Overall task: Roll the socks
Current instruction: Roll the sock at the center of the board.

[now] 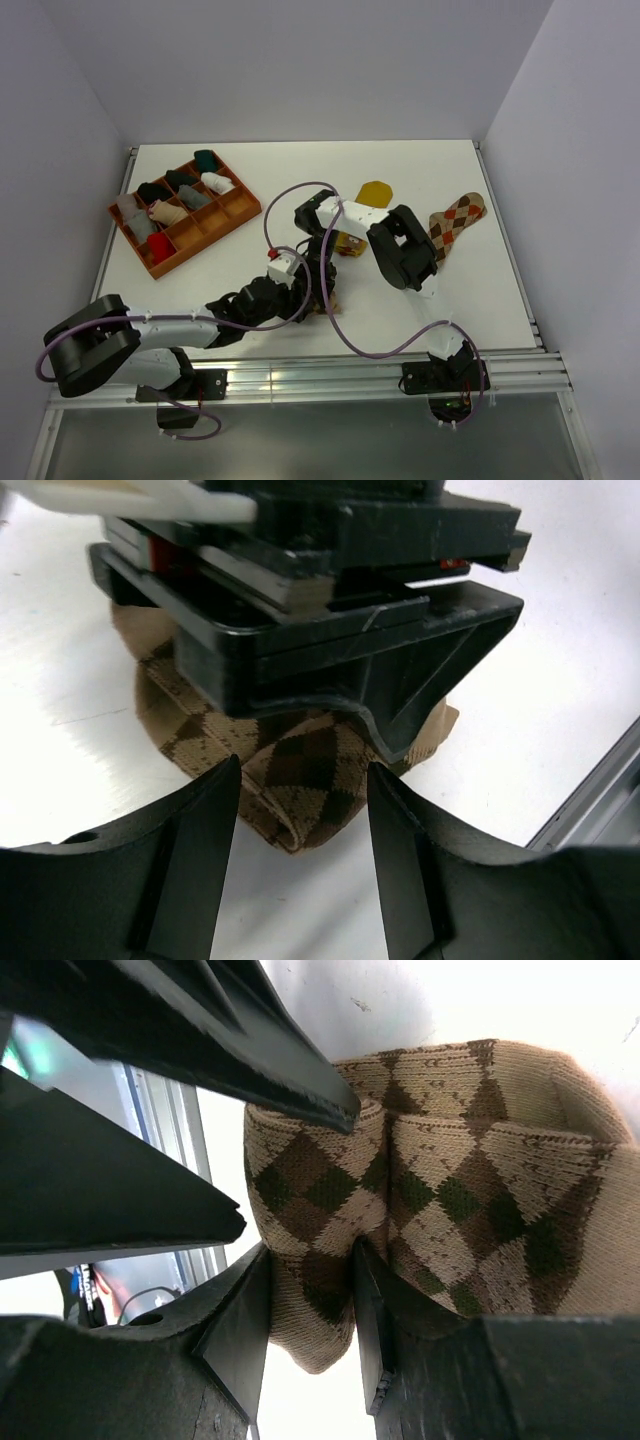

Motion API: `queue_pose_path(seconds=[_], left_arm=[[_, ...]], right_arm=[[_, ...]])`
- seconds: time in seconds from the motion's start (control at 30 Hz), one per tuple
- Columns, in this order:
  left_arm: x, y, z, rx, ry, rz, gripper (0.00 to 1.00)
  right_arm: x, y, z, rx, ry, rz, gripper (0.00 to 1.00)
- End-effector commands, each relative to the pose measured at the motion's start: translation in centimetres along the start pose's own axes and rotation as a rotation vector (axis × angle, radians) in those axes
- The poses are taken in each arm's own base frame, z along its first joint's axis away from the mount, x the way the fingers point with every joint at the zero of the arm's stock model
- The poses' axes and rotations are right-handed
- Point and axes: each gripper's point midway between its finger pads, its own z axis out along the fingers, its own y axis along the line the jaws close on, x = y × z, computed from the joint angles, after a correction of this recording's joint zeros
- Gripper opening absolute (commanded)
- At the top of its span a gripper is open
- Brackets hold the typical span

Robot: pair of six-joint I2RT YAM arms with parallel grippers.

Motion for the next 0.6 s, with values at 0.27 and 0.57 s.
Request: queue_pose_path(seconds=[0.27,0.57], left_arm=[[-0.2,-2.7,1.2,0.128,-0.017,-0.017,0.58],[3.1,-1.6,1.6,0.095,0.067,-0.103,0.32]], right_arm=[[0.4,-2.4,0.0,0.052,0.031,0.001,0.42],[0.1,-2.3,0.0,0.061,0.009,0.015,0.44]])
